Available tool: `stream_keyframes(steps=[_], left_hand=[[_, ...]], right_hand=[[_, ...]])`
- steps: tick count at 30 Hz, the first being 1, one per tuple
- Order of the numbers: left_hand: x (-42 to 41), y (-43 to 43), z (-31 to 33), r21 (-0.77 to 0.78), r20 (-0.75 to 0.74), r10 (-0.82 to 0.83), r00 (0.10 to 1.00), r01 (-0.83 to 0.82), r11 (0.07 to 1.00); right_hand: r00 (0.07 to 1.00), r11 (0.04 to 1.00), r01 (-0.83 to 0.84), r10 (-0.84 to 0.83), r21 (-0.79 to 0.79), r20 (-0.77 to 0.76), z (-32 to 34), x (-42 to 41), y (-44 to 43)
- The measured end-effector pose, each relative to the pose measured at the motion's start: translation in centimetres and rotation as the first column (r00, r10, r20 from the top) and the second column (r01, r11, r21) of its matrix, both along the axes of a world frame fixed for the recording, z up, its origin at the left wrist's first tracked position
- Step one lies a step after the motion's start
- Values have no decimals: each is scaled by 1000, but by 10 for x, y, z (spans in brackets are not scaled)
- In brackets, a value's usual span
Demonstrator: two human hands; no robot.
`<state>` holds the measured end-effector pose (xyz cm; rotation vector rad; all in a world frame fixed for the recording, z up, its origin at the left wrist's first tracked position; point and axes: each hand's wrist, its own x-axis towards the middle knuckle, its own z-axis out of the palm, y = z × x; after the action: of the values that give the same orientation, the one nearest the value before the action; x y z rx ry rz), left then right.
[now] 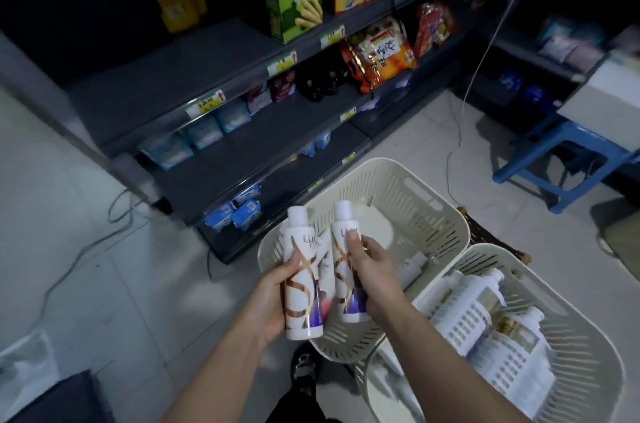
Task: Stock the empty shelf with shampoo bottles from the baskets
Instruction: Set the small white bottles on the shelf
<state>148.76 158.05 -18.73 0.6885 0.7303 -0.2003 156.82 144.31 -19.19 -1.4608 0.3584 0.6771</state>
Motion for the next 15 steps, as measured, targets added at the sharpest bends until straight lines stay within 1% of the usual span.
stream_keyframes(steps=[3, 7, 10, 15], left_hand=[[-31, 1, 22, 26, 80, 66, 995, -68, 997], [-75, 9, 41, 62, 119, 190, 975, -198, 978], [-111, 19, 52, 144, 142, 282, 949, -302, 942], [-174, 41, 75, 263, 209, 379, 901, -425, 866]], right_hand=[[998, 996, -64, 63, 66, 19, 21, -19, 9], [987, 983, -153, 147, 102, 62, 46, -44, 19], [963, 961, -255, 241, 106, 123, 63, -65, 32], [902, 882, -430, 406, 195, 149, 89, -107, 69]])
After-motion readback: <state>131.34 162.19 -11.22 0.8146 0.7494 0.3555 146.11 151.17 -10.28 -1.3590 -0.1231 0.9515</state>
